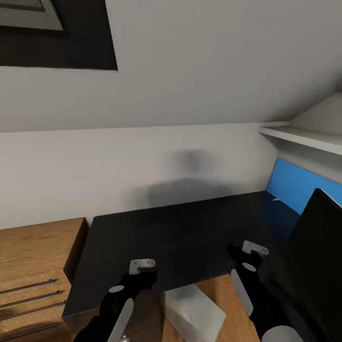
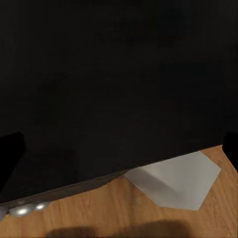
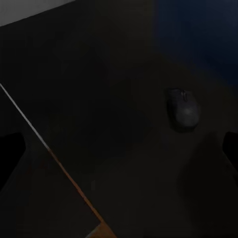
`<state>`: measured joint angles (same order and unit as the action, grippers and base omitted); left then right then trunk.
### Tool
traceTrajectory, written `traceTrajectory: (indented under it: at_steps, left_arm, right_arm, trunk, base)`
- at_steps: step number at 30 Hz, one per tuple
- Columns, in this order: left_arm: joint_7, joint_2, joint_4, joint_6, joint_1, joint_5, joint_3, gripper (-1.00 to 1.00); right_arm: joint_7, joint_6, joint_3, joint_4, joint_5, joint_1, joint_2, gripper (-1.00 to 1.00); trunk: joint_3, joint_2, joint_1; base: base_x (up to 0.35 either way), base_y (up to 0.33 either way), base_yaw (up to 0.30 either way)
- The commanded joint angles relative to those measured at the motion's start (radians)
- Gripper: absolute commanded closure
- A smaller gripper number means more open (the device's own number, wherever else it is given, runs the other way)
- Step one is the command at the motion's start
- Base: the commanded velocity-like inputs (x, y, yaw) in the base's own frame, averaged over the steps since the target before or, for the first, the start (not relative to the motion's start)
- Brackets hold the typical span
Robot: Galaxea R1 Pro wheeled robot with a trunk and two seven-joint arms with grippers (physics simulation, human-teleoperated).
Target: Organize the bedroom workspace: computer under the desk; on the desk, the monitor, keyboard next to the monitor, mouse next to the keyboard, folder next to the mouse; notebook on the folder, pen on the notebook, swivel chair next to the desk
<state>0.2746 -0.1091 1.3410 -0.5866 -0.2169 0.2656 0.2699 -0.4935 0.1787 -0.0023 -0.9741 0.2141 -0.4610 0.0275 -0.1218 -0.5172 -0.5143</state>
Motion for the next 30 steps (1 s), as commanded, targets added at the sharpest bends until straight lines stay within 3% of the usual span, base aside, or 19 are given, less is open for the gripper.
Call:
traceTrajectory:
  at_steps: [1,13,16,18,20,23,30]
  left_arm:
    - [0.009,0.0,0.001,-0.003,-0.001,0.011,0.001,-1.0]
    - [0.009,-0.001,0.001,-0.004,-0.001,0.011,0.004,-1.0]
    - [0.009,-0.001,0.001,-0.004,-0.001,0.011,0.005,-1.0]
    - [0.009,-0.001,0.001,-0.004,-0.001,0.011,0.006,-1.0]
    - [0.009,-0.001,0.001,-0.004,-0.001,0.011,0.006,-1.0]
    - [0.009,-0.001,0.001,-0.004,-0.001,0.011,0.007,-1.0]
    - [0.009,-0.001,0.001,-0.004,-0.001,0.011,0.008,-1.0]
  right_arm:
    - [-0.004,0.005,0.0,-0.001,0.003,-0.001,-0.001,-1.0]
    - [-0.004,-0.025,0.001,0.047,0.001,-0.001,-0.014,-1.0]
    - [-0.004,-0.058,0.0,0.096,0.002,-0.003,-0.037,-1.0]
    - [-0.002,-0.124,-0.001,0.192,0.002,-0.01,-0.076,-1.0]
    - [0.006,-0.152,-0.002,0.235,0.003,-0.019,-0.094,-1.0]
    - [0.043,-0.183,-0.002,0.301,0.005,-0.041,-0.122,-1.0]
    - [0.238,-0.268,-0.004,0.495,0.013,-0.119,-0.168,-1.0]
  trunk:
    - [-0.002,-0.002,-0.001]
    - [-0.002,-0.002,-0.001]
    - [-0.002,-0.002,-0.001]
    - [-0.002,-0.002,-0.001]
    - [-0.002,-0.002,-0.001]
    - [-0.002,-0.002,-0.001]
    - [-0.002,-0.002,-0.001]
  base:
    - [0.265,0.0,0.0]
    - [0.191,0.0,0.0]
    - [0.016,0.0,0.0]
    - [0.005,0.0,0.0]
    - [0.002,0.0,0.0]
    - [0.0,0.0,0.0]
    - [0.0,0.0,0.0]
